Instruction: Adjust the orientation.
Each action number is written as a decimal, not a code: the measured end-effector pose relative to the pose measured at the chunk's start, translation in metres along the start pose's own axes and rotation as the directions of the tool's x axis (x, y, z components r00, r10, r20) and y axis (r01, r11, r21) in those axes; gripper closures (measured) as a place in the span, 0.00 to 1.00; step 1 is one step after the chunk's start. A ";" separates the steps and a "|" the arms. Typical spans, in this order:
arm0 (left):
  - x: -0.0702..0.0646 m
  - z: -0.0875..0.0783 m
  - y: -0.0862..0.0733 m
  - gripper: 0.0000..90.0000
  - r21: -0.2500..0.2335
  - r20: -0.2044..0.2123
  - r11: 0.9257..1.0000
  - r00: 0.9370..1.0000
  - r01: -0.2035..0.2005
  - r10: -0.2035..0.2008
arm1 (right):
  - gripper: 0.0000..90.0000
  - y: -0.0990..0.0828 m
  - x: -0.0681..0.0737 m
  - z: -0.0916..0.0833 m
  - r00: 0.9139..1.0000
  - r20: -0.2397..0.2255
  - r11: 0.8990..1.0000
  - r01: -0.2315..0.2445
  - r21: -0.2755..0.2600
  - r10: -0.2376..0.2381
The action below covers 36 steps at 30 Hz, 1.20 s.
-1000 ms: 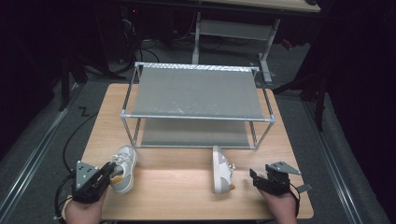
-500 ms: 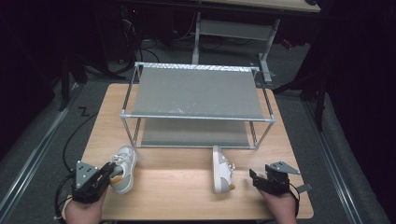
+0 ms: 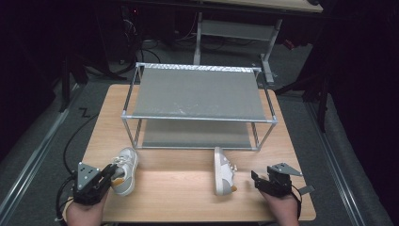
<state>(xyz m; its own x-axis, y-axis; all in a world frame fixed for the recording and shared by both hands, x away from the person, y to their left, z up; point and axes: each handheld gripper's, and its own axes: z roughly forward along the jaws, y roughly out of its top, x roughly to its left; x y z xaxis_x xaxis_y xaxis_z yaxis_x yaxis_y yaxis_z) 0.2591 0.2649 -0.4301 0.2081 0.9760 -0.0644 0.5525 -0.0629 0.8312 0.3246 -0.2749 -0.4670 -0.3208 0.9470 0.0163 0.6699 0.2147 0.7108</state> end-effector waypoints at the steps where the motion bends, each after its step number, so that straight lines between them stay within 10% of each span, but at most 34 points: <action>1: 0.000 0.000 0.000 0.94 0.000 0.001 1.000 1.000 0.000 0.000 | 0.33 0.000 0.000 0.000 1.000 0.000 1.000 0.003 0.000 -0.003; 9: -0.002 0.001 0.001 0.94 0.006 0.007 1.000 1.000 -0.001 0.001 | 0.33 0.000 0.000 0.000 1.000 0.001 1.000 0.003 0.001 -0.003; 14: -0.036 0.014 0.010 0.94 0.034 0.052 0.994 0.994 -0.100 0.098 | 0.33 0.000 0.000 -0.002 1.000 0.005 1.000 -0.003 -0.006 0.003; 18: -0.086 0.030 0.030 0.94 -0.002 0.120 0.982 0.975 -0.190 0.189 | 0.33 0.000 -0.001 -0.004 1.000 0.009 1.000 -0.005 -0.013 0.005; 22: -0.144 0.057 0.036 0.94 -0.010 0.131 0.953 0.944 -0.303 0.302 | 0.33 0.000 -0.002 -0.003 1.000 0.008 1.000 -0.012 -0.004 0.012; 24: -0.164 0.075 0.025 0.92 0.027 0.140 0.935 0.928 -0.353 0.346 | 0.33 -0.001 -0.002 -0.001 1.000 0.007 1.000 -0.010 -0.001 0.010; 25: -0.172 0.089 0.016 0.92 0.075 0.238 0.923 0.906 -0.376 0.350 | 0.33 -0.001 -0.002 -0.001 1.000 0.007 1.000 -0.010 -0.001 0.010; 27: -0.180 0.087 0.013 0.73 0.053 0.208 0.932 0.917 -0.358 0.340 | 0.33 -0.001 -0.003 -0.002 1.000 0.005 1.000 -0.009 -0.004 0.009; 28: -0.173 0.083 0.017 0.59 0.057 0.302 0.956 0.918 -0.287 0.257 | 0.34 -0.001 -0.002 -0.003 1.000 0.003 1.000 -0.009 -0.008 0.009; 31: -0.150 0.060 0.025 0.52 -0.009 0.335 0.983 0.926 -0.184 0.177 | 0.33 -0.001 -0.002 -0.003 1.000 -0.001 1.000 -0.009 -0.008 0.009; 36: -0.101 0.050 0.030 0.46 0.002 0.269 0.991 0.955 -0.133 0.127 | 0.34 0.000 -0.001 -0.002 1.000 -0.005 1.000 -0.013 -0.009 0.013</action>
<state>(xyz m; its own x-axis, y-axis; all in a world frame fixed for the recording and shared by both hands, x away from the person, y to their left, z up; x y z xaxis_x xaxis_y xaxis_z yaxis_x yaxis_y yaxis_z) 0.2948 0.1538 -0.4261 0.4864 0.8675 -0.1045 0.5215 -0.1923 0.8313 0.3235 -0.2764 -0.4652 -0.3157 0.9484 0.0289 0.6677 0.2004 0.7169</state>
